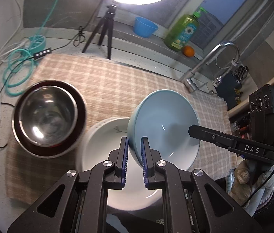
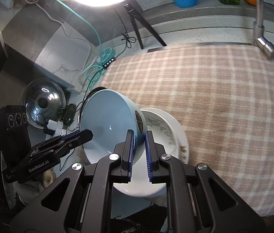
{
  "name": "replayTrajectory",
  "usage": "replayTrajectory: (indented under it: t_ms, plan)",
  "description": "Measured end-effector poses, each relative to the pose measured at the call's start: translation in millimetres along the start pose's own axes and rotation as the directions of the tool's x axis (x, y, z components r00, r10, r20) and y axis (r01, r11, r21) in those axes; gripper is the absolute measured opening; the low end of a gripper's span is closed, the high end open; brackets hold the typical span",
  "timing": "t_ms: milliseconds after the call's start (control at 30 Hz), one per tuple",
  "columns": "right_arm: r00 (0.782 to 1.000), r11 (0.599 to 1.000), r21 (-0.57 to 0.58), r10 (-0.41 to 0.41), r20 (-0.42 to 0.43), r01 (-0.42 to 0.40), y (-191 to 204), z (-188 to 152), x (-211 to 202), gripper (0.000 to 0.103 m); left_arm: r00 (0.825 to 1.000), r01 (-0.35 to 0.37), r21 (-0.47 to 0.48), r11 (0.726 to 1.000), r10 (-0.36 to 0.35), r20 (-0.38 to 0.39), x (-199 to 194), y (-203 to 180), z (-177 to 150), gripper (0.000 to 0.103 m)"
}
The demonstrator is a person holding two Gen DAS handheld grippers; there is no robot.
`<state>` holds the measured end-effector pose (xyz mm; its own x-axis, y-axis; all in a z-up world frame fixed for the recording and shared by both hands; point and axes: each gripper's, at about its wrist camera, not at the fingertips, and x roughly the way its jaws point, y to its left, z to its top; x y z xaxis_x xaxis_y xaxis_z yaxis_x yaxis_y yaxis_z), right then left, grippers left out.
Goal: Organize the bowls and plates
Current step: 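Lift the light blue bowl with the left tool over the nested steel bowls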
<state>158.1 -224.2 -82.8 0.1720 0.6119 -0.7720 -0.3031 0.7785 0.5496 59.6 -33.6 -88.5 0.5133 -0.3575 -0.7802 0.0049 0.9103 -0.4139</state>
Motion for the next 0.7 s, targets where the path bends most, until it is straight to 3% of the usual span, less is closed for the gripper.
replayTrajectory:
  t_ms: [700]
  plan:
    - [0.997,0.995,-0.094,0.037,-0.072,-0.043,92.4,45.4,98.5,0.012,0.996,-0.077,-0.162,0.984,0.084,0.038,-31.2,110.8,17.1,0.011]
